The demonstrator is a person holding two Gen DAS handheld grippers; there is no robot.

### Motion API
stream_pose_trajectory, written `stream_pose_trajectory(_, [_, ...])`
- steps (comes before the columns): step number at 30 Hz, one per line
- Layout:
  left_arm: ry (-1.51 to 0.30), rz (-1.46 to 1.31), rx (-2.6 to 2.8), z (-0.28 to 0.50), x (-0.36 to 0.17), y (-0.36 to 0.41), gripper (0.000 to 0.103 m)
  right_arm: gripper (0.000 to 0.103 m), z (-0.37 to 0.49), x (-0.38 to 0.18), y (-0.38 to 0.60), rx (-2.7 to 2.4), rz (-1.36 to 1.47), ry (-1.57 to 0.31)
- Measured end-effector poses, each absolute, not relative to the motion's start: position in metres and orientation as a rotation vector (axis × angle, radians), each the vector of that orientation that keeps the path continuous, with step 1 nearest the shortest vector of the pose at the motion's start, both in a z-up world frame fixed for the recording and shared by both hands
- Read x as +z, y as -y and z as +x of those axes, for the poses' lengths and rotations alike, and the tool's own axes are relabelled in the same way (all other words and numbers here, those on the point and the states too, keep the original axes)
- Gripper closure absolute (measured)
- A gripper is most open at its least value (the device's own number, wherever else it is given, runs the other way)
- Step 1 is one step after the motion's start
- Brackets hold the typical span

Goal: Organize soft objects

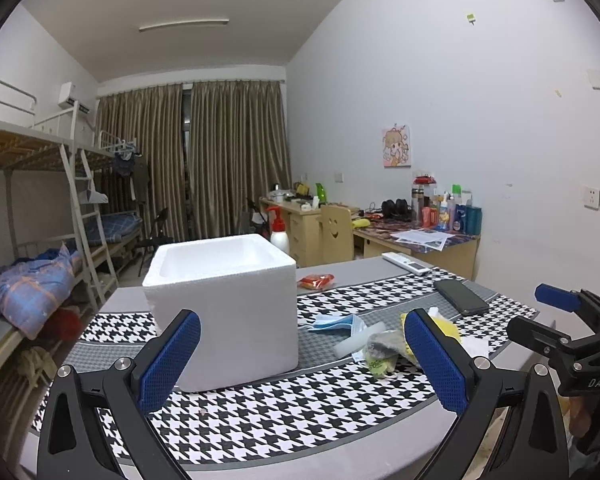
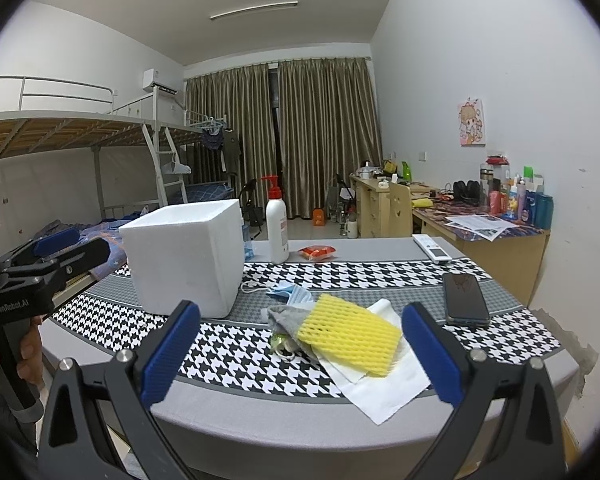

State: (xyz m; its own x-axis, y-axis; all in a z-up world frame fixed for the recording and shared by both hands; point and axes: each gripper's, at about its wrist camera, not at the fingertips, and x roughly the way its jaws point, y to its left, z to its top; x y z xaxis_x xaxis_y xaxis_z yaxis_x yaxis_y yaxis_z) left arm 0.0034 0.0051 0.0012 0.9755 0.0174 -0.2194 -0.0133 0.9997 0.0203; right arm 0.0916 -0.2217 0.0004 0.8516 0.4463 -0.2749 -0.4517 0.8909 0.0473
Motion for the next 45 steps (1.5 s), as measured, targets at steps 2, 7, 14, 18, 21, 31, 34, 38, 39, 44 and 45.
stream_pose_trajectory(2, [-0.221, 0.022, 0.013, 0.003, 0.001, -0.005, 0.001, 0.001, 0.092, 0.001, 0.222, 0.473, -0.019, -0.283])
stream_pose_trajectory(7, [-0.217, 0.017, 0.009, 0.003, 0.002, -0.005, 0.001, 0.001, 0.092, 0.001, 0.221, 0.473, -0.020, -0.282])
stream_pose_trajectory(14, [-0.220, 0.014, 0.004, 0.005, 0.002, -0.005, 0.001, 0.001, 0.095, 0.000, 0.219, 0.472, -0.021, -0.286])
stream_pose_trajectory(18, [-0.224, 0.015, 0.006, 0.007, 0.002, -0.005, 0.001, 0.001, 0.096, -0.001, 0.218, 0.472, -0.022, -0.288])
stream_pose_trajectory(21, [-0.228, 0.013, 0.004, 0.009, 0.001, -0.005, 0.001, 0.001, 0.097, -0.001, 0.217, 0.471, -0.022, -0.291])
stream_pose_trajectory(31, [-0.249, 0.015, -0.013, 0.019, -0.001, -0.004, 0.001, 0.001, 0.105, -0.003, 0.218, 0.459, -0.020, -0.308])
stream_pose_trajectory(34, [-0.250, 0.009, -0.011, 0.022, -0.001, -0.006, 0.001, 0.001, 0.109, -0.004, 0.218, 0.455, -0.022, -0.318])
stream_pose_trajectory(38, [-0.271, 0.010, -0.021, 0.029, -0.003, -0.006, 0.001, 0.001, 0.115, -0.006, 0.218, 0.447, -0.025, -0.333])
stream_pose_trajectory(39, [-0.277, 0.012, -0.026, 0.032, -0.004, -0.005, 0.001, 0.001, 0.117, -0.007, 0.218, 0.446, -0.026, -0.338])
stream_pose_trajectory(44, [-0.302, 0.014, -0.047, 0.044, -0.007, -0.001, 0.001, 0.001, 0.127, -0.009, 0.219, 0.439, -0.031, -0.359])
stream_pose_trajectory(45, [-0.310, 0.012, -0.054, 0.047, -0.008, -0.001, 0.001, 0.001, 0.129, -0.010, 0.219, 0.438, -0.032, -0.365])
